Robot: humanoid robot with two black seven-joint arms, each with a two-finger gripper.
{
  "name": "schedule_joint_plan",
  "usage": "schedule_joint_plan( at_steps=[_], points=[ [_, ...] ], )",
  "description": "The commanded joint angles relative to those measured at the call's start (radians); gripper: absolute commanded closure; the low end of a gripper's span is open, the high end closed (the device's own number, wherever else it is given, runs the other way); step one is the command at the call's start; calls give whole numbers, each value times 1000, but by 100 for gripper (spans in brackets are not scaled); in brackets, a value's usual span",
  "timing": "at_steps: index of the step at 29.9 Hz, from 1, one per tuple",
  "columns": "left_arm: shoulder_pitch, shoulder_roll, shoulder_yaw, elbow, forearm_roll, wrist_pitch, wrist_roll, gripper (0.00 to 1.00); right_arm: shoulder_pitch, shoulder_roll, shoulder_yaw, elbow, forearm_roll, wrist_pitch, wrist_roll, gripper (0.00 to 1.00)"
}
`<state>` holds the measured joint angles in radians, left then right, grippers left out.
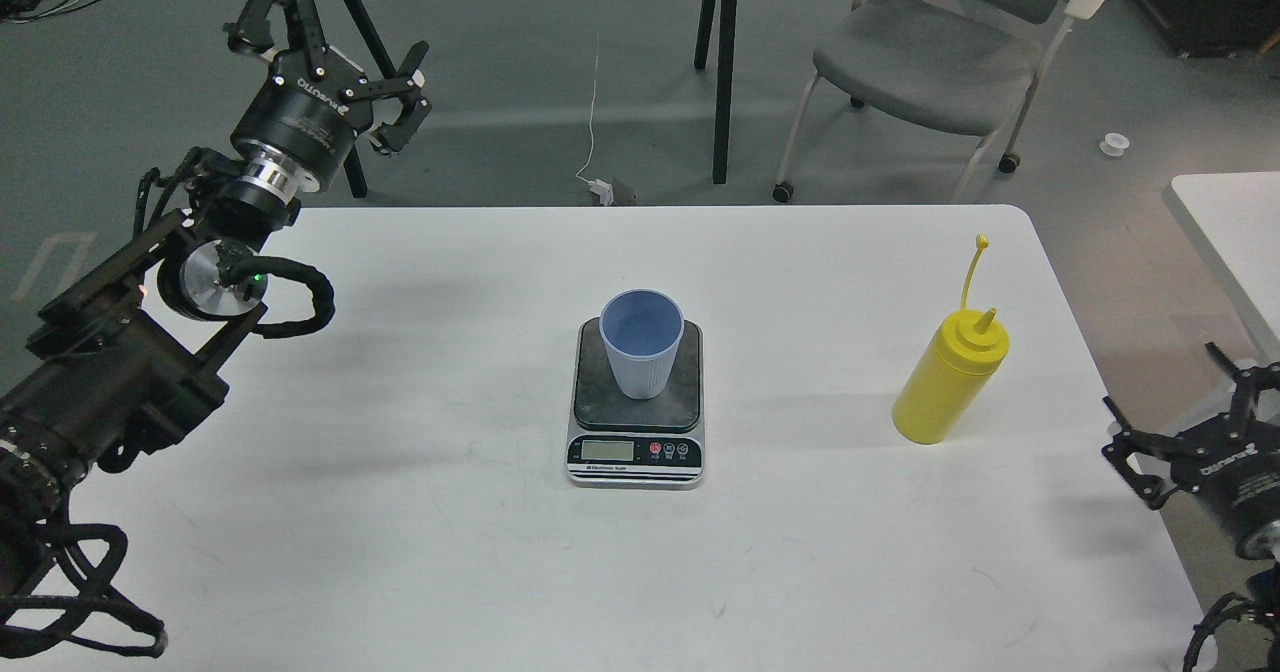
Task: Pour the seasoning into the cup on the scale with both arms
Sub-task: 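Move the right gripper to the yellow bottle and grasp it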
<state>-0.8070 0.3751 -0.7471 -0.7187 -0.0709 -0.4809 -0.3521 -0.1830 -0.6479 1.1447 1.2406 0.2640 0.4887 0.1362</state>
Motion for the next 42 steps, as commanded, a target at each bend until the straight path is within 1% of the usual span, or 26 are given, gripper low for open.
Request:
schedule_joint_plan(
  at_steps=[1,6,15,18,22,36,40,42],
  points=[
    [18,10,-1,5,-20,-8,1,1,-27,89,0,42,-6,0,0,1],
    [25,13,2,2,-18,-8,1,0,-20,215,-9,-4,-11,0,0,1],
    [23,16,11,1,-9,-8,4,0,20,356,-23,-130,-25,0,13,1],
    [23,13,18,-1,-6,-8,7,0,37,367,-23,-153,-25,0,17,1],
    [23,15,28,-7,-4,8,7,0,82,376,-25,-164,-25,0,40,1],
    [23,44,29,-8,-3,4,9,0,226,453,-79,-279,-26,0,40,2],
    [22,42,32,-8,-3,7,16,0,266,467,-72,-314,-25,0,45,5],
    [20,38,32,-8,-3,8,18,0,281,472,-66,-332,-25,0,55,6]
  ],
)
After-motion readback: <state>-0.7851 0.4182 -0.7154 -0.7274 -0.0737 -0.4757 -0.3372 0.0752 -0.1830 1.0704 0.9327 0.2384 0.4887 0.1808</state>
